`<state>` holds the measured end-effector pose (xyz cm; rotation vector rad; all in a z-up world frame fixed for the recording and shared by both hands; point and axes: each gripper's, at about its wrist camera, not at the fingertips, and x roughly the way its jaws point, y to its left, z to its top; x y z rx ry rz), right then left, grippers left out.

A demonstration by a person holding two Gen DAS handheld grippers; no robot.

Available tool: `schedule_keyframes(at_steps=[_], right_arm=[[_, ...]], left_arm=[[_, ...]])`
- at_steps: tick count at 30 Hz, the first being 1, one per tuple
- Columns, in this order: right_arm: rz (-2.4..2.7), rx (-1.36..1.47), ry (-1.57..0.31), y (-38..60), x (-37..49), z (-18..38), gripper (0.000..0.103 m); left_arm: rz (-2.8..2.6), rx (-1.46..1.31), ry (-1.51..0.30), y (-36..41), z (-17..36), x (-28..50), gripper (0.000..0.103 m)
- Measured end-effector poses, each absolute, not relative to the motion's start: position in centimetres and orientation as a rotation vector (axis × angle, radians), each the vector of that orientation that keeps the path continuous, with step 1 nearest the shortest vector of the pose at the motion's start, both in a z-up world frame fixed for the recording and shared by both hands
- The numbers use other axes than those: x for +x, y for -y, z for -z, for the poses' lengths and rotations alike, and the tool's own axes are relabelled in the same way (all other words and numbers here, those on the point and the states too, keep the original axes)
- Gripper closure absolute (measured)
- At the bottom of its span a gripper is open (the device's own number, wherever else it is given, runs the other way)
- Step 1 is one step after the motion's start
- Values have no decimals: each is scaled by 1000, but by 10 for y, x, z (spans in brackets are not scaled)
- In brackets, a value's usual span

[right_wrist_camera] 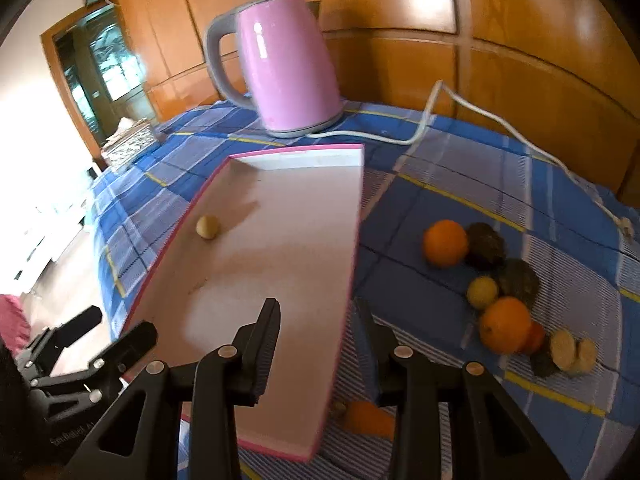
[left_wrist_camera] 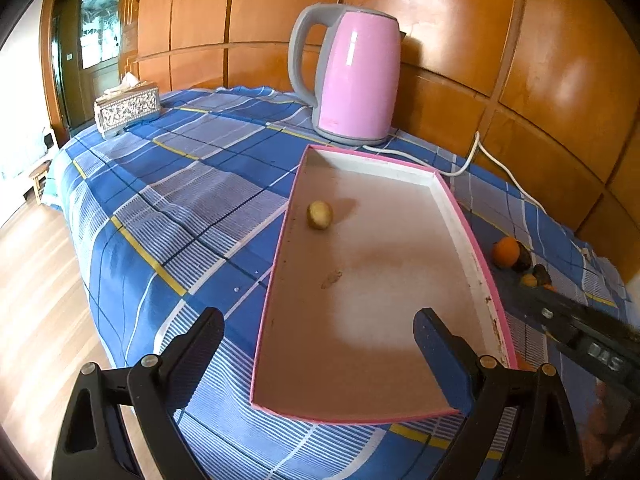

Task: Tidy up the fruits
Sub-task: 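Carry the carrot over the pink tray and release it with the right gripper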

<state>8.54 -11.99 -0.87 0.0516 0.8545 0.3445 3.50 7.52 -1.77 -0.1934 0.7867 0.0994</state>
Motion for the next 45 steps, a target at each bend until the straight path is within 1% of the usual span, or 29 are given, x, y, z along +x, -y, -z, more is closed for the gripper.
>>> schedule_keyframes(at_steps=[4,8,11,16,21,27,31,32,33,34,35,41,45], right_arm=[[-271,143,-844,160,69,12,66],[-156,236,-855,221,53,19,66],[-126,247,-879,246,43,26,66],[-220,255,-896,243,35,32,66],[-378,-36,-881,187,32,25,66],[-530,-367,-917,147,41,38,66],[-599,-460,-942,136,56,48,67],[-622,-463,-956,134,59,53,70],[-630,-462,-968,132,61,55,71],[-630,-460,-973,131,62,57,74],[-630,-439,-967,133,62,56,84],[-512,-267,-950,163,58,48,85],[-469,-137,-912,184,54,27,85]], left_arm=[[-99,-198,-780,-76,16,35,7],[-101,-198,-788,-75,18,35,7],[-98,-192,-789,-73,18,35,7],[-87,-185,-796,-71,19,36,7],[-82,-196,-802,-72,20,36,7],[-80,-198,-795,-73,17,35,7],[-77,-199,-807,-73,19,36,7],[-77,-198,-810,-73,20,37,7],[-78,-199,-812,-73,20,37,7],[-80,-202,-812,-74,20,37,7],[-82,-204,-811,-75,20,38,7],[-90,-208,-815,-77,23,39,7],[-88,-198,-814,-75,22,39,7]])
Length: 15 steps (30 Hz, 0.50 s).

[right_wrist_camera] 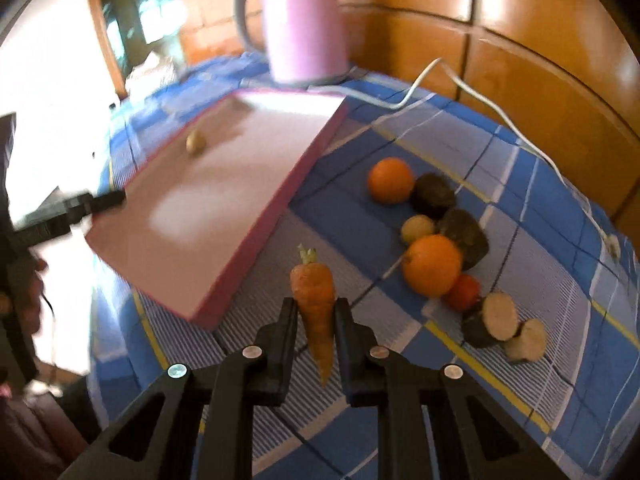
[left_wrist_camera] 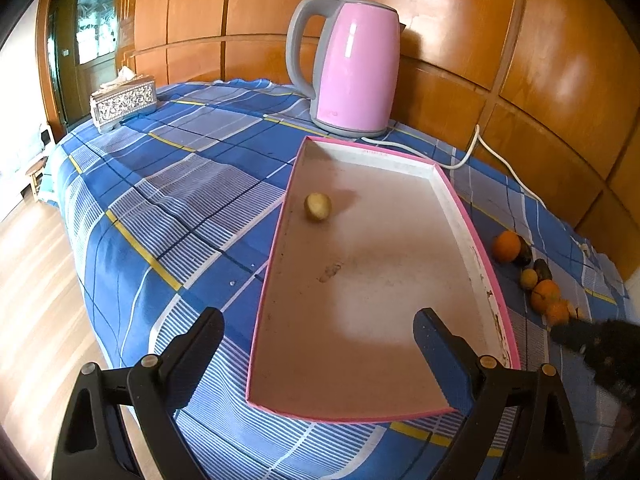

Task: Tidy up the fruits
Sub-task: 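Carry the carrot over the pink tray and release it with the right gripper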

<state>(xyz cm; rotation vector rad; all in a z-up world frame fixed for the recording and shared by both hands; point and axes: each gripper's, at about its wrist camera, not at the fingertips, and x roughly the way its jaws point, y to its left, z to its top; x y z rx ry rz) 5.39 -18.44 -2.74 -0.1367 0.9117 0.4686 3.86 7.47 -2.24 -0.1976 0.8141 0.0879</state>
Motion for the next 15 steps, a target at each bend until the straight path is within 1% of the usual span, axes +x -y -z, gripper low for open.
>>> schedule_keyframes(at_steps=[4,9,15], right_arm=[[-500,-78,-879,174,61,7,85],[-555,-10,-872,137,89,-11,85],[-522,2,-882,95,124,-11,85]], left_arm=[[-105,-192,-799,-76,19,38,7],[-151,-201,-796,-85,19,39,7],[-170,-217,-794,-91,19,40,7]])
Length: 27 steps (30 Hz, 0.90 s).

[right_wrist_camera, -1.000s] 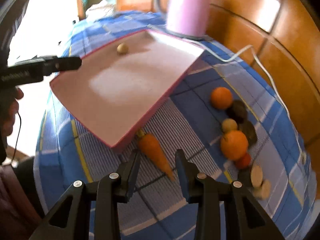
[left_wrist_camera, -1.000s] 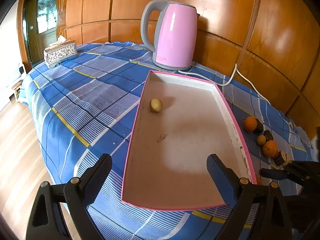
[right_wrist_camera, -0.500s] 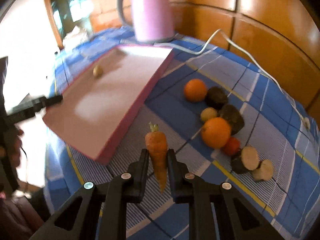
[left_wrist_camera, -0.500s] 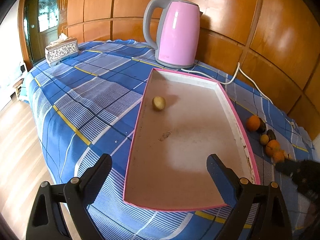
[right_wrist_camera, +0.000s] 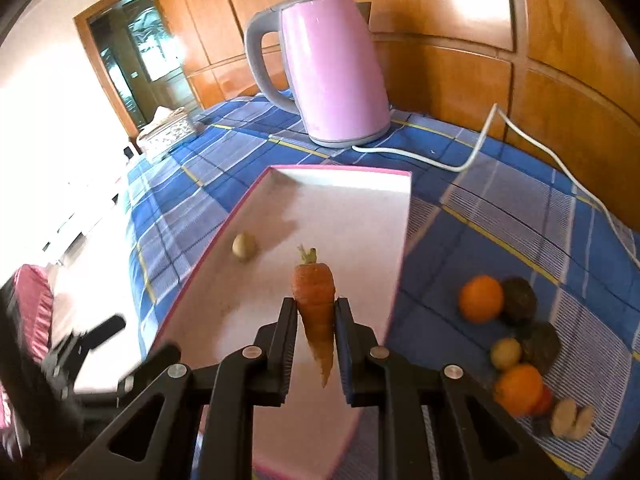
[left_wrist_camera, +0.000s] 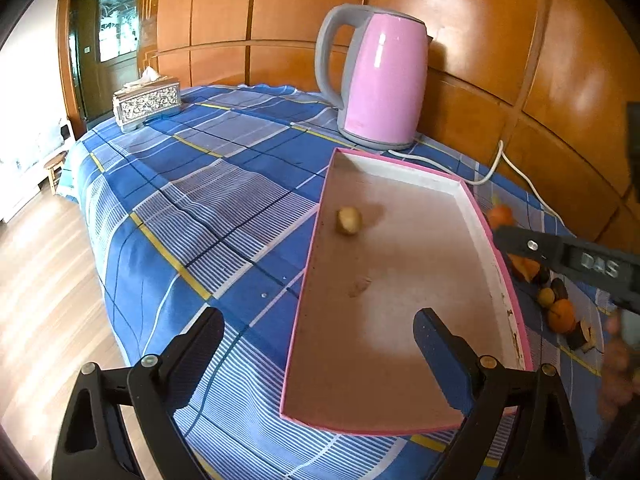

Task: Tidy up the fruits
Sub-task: 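Carry the carrot over the pink tray and release it with the right gripper, then move the left gripper to the large orange and grasp it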

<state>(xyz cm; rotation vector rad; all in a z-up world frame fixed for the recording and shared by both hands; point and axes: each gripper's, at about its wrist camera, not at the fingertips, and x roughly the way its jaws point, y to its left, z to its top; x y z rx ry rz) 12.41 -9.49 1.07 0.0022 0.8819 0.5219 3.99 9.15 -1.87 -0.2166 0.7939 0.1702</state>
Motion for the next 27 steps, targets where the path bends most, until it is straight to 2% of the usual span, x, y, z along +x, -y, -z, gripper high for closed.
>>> schedule_keyframes(at_steps=[2,5,15,19,27], right_arm=[[-506,-2,-875,86,131,-8,83],[-501,2,-870,80,139,-5,71],[-395,12,-828,116,102,-3,65],[-315,12,-807,140,81,1,52],[-60,48,-761,206,43,14,51]], left_arm=[[-171,-218,-798,-93,19,41,7],[-172,-224,-800,-93,20,42,7],[-116,-216,-794,-85,18,40,7],[-78,-197,-799,-77,19,40,7],[6,-104,-777,-50,16,36,1]])
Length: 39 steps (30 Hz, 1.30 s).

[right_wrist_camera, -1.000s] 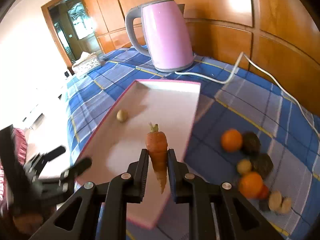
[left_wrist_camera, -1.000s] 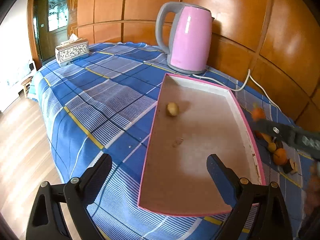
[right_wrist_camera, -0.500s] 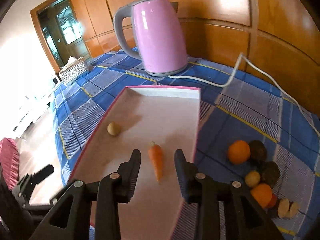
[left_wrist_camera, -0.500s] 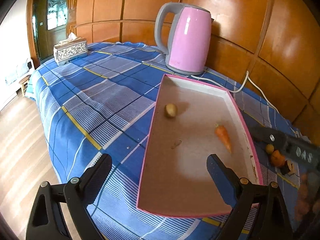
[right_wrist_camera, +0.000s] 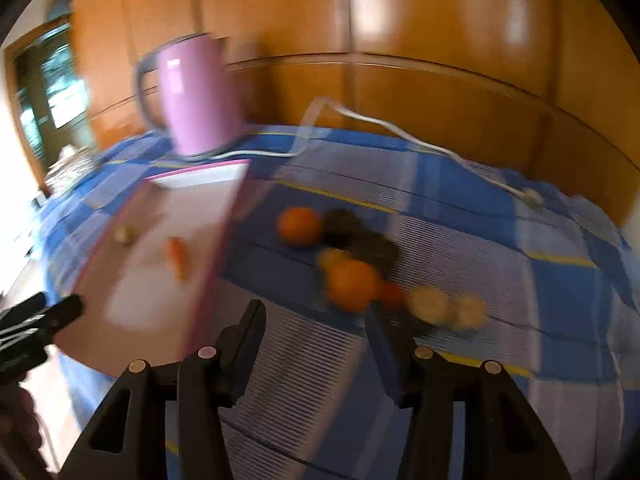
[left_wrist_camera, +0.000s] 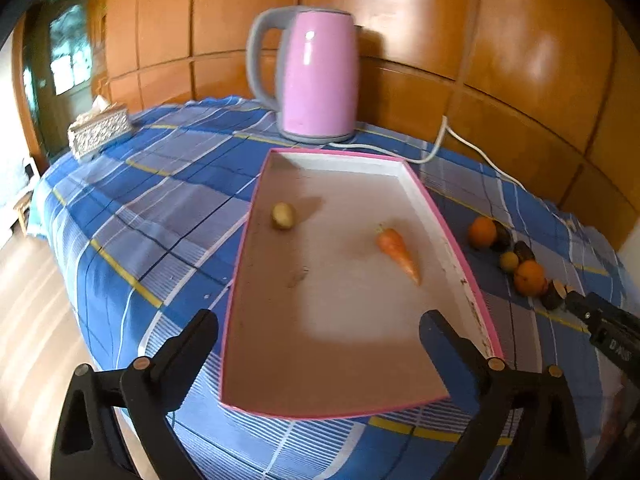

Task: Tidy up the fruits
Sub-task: 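Move the left gripper to the large orange and grasp it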

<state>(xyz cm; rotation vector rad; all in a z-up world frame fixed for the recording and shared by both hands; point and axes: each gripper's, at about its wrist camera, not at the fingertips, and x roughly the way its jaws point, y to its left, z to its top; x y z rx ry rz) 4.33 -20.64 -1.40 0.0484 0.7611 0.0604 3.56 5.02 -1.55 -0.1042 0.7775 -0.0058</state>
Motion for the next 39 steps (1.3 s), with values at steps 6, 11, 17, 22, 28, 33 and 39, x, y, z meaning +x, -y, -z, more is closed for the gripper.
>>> schedule_keyframes(at_steps=[6,11,17,22,28,33,39], right_arm=[[211,138,-765,273,23,31,51],[361,187,-798,311,15,47,51],[418,211,-820,331,6,64,51],[404,206,-816,329,7,71,51],[379,206,-810,331,7,74,50],[340,212,-802,331,6,75,36],[292,238,-810,331,11,76,22]], left_arm=[[101,-67,-759,-32,15,31,0],[192,-26,-733,-13,11,26,0],[280,30,-752,11,6,32,0],[261,77,-784,28,-5,50,0],[280,118,-793,48,-17,80,14],[336,133,-871,74,-10,123,34],[388,150,-962,105,9,172,46]])
